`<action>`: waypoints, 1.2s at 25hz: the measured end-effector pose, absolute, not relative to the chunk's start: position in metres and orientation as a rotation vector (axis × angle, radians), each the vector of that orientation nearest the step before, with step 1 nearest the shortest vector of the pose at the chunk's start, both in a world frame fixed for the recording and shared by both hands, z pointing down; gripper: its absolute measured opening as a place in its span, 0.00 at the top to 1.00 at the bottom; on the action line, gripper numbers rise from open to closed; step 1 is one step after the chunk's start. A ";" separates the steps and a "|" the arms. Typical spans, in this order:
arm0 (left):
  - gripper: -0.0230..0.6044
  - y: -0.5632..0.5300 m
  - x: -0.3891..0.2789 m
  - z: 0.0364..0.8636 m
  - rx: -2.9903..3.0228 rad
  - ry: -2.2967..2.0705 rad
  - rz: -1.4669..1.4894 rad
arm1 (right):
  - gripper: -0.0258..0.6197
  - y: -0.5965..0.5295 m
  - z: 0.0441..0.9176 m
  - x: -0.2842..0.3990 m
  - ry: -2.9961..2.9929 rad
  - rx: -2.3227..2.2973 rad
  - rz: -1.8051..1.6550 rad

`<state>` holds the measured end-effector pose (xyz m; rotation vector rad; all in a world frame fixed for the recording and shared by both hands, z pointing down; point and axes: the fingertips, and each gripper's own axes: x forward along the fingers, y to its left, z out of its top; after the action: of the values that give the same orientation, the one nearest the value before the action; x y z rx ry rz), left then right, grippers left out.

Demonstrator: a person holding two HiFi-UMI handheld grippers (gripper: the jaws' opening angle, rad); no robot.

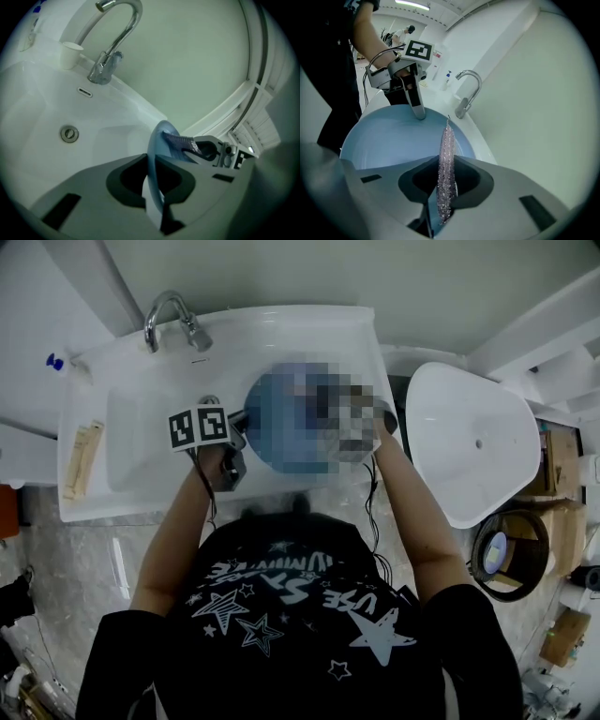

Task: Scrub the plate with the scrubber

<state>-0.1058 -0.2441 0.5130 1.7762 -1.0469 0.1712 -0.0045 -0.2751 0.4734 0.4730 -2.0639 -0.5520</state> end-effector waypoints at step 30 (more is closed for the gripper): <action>0.91 -0.259 -0.123 0.509 1.710 -1.088 0.062 | 0.84 -0.231 0.471 -0.019 -2.114 0.499 -0.613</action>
<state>-0.1234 -0.2589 0.5095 1.7096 -1.0877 0.0619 -0.0192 -0.2313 0.4705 0.4988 -2.1143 -0.6131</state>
